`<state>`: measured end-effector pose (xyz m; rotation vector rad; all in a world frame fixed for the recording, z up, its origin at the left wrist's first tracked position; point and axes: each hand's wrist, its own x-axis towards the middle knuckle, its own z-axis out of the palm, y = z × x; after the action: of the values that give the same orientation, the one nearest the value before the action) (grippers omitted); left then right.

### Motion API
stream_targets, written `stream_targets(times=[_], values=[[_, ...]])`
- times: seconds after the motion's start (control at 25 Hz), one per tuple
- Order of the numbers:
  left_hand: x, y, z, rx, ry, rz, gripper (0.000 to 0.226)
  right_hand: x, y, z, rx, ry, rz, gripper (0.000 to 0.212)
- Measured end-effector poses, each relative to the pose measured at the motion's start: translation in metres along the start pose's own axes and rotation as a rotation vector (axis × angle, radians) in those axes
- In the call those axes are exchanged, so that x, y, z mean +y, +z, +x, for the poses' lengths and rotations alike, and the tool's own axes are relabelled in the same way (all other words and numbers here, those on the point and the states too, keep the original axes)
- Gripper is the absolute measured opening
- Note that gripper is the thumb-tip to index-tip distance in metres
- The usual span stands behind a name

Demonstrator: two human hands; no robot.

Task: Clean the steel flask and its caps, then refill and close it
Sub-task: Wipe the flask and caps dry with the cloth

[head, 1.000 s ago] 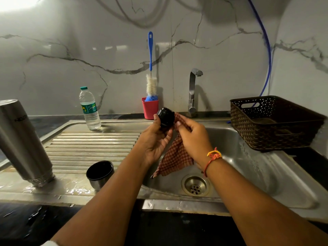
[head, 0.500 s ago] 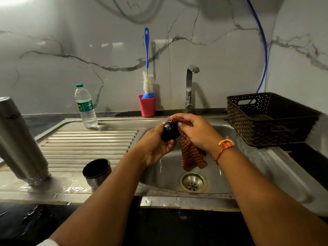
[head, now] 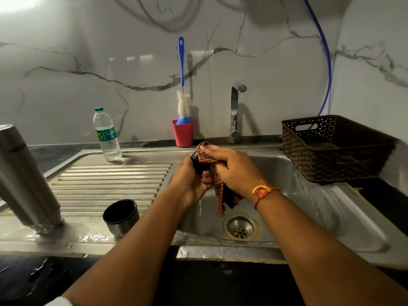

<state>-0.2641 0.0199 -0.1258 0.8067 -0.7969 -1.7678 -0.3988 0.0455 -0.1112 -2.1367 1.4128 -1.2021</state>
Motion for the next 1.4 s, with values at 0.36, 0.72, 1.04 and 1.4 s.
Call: stream_targets(times=[0.36,0.72,1.04,1.4], values=[[-0.002,0.001,-0.002,0.064,0.065,0.085,0.033,-0.004,0.003,-0.003,-0.007,-0.034,-0.115,0.057],[0.006,-0.007,-0.003,-0.044,0.002,0.048,0.036,0.003,-0.002,-0.002,0.056,-0.023,-0.125,0.056],[0.002,0.000,-0.010,0.149,0.132,0.406,0.035,0.002,-0.004,-0.002,0.046,-0.034,-0.118,0.060],[0.004,-0.005,-0.004,0.074,0.088,0.304,0.040,-0.001,0.003,0.000,0.043,-0.008,-0.135,0.057]])
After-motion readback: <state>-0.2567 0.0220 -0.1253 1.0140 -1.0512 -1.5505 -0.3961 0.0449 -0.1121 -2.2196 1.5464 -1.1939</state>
